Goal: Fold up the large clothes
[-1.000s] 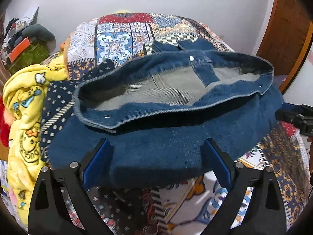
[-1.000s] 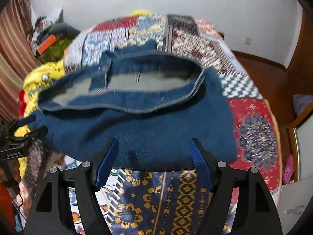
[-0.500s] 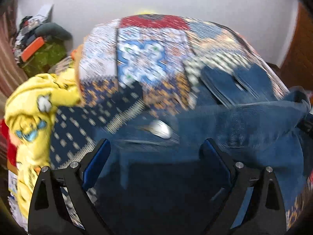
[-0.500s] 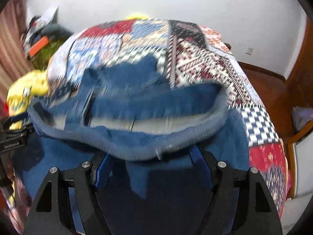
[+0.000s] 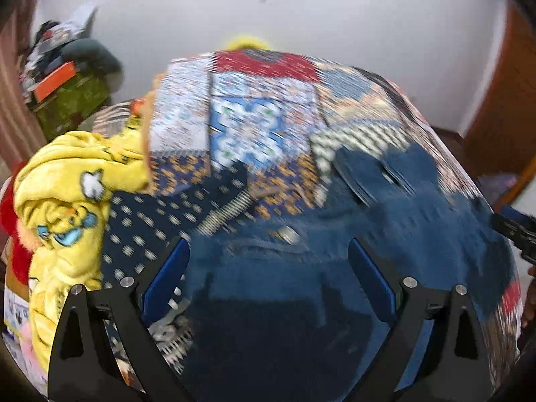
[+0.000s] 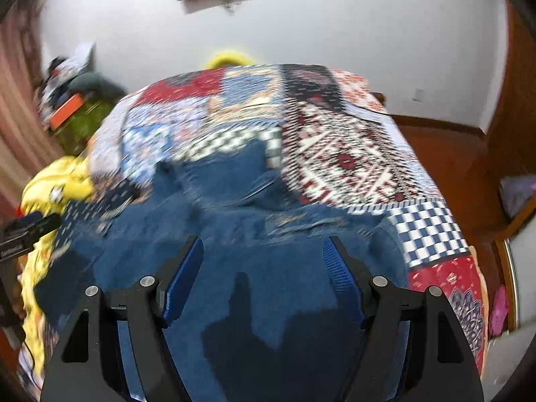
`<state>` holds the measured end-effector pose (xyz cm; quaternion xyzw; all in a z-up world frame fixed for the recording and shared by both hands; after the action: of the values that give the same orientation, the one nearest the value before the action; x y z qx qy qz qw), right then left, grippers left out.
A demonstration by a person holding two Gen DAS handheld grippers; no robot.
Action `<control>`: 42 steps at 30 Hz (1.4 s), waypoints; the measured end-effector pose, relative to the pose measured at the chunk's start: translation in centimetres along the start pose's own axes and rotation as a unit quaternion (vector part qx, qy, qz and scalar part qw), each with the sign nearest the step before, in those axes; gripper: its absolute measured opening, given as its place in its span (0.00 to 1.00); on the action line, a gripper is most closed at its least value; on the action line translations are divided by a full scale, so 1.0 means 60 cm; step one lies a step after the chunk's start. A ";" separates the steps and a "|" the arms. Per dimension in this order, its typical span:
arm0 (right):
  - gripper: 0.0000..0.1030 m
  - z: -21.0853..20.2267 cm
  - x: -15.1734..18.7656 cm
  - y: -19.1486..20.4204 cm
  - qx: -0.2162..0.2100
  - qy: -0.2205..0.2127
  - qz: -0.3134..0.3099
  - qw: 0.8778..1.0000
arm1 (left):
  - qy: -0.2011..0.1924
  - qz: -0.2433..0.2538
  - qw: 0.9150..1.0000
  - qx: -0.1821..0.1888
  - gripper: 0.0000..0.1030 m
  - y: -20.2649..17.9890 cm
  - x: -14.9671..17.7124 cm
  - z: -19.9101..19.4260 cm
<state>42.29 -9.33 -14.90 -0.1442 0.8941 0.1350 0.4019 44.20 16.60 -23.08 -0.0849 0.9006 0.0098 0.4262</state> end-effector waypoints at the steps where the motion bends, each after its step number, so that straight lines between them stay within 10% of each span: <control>1: 0.69 -0.004 0.006 0.012 -0.007 0.000 -0.010 1.000 | 0.005 0.005 1.000 0.013 0.93 -0.015 0.012 -0.004; 9: 0.69 -0.003 0.083 0.086 -0.064 0.036 -0.056 0.996 | 0.041 0.023 0.996 0.081 0.93 -0.103 0.103 -0.014; 18: 0.69 0.001 0.118 -0.014 0.015 0.047 -0.052 0.997 | 0.022 0.066 0.997 0.028 0.94 -0.076 0.151 -0.022; 36: 0.69 -0.111 0.148 -0.138 0.075 0.034 0.027 0.996 | 0.040 -0.130 0.986 -0.100 0.97 0.153 0.215 -0.116; 42: 0.69 -0.145 0.145 -0.160 0.080 0.023 0.046 0.996 | 0.043 -0.270 0.962 0.022 0.97 0.137 0.241 -0.136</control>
<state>34.35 -22.59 -17.11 -0.0736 0.9167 0.0785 0.3849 27.62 21.90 -29.50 -0.3157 0.8615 -0.1291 0.3762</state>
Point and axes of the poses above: each gripper's, at about its wrist camera, not at the fingertips, and z roughly the way its jaws point, y to its left, x to its underside, the point moved 5 cm from there along z, roughly the way its jaws point, and after that the axes turned 11 degrees about -y, right-handed, at the moved point
